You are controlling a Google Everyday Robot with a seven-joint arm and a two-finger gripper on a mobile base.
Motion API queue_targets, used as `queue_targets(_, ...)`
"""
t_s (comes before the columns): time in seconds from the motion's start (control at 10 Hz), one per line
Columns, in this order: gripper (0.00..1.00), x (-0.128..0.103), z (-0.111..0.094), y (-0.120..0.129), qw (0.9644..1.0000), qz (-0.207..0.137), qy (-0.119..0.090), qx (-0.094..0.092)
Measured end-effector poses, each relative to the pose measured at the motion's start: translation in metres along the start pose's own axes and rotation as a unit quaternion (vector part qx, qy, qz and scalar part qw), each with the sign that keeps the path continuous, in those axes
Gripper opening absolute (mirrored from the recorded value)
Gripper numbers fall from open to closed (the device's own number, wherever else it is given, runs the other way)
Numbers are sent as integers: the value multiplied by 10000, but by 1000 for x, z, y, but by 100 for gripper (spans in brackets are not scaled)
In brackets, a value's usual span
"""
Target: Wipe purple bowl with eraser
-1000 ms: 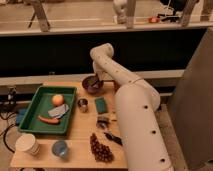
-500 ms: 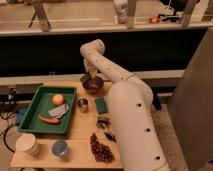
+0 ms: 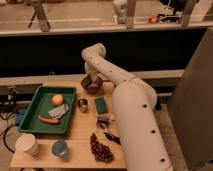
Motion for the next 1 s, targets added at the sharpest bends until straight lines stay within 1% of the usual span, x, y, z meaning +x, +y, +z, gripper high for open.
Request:
queue_targets(0.2,0,10,11,28,9999,93,18,-78)
queue_targets(0.4,0,19,15,43,9997,203,40,-126)
queue_targets(0.5,0,28,15,50,9994,301,98,-144)
queue_targets(0.7,0,46,16,54,9987,440,204,-126)
queue_targets(0.8,0,53,20,52,9987,422,268,-126)
queue_targets(1.0,0,49,31,38,9990,338,276,-110)
